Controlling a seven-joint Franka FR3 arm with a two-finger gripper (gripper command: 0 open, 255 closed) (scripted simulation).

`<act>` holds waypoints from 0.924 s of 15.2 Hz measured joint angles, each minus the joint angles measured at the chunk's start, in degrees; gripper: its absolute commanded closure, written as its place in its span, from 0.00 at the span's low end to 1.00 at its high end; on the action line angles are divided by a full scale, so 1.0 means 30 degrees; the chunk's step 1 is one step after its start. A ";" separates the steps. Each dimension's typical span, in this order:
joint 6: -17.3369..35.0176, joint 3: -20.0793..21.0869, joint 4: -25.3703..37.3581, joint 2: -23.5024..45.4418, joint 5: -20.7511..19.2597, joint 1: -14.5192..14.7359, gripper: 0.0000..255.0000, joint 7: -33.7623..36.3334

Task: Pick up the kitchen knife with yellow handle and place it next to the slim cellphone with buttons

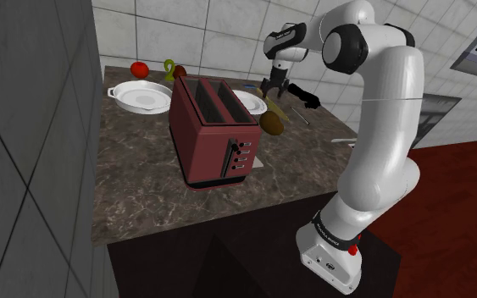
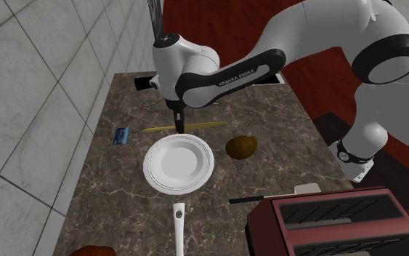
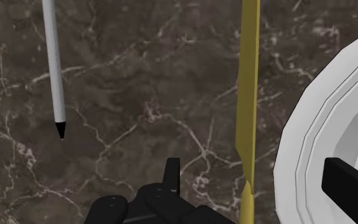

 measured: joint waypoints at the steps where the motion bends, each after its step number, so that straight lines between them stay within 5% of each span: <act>1: 0.0214 0.0011 -0.0172 0.0047 0.0020 -0.0003 0.00 -0.0014; 8: 0.0509 0.0034 -0.0329 0.0178 0.0067 -0.0032 0.00 -0.0046; 9: 0.0509 0.0034 -0.0329 0.0178 0.0067 -0.0032 1.00 -0.0046; 14: 0.0509 0.0034 -0.0329 0.0178 0.0067 -0.0032 1.00 -0.0046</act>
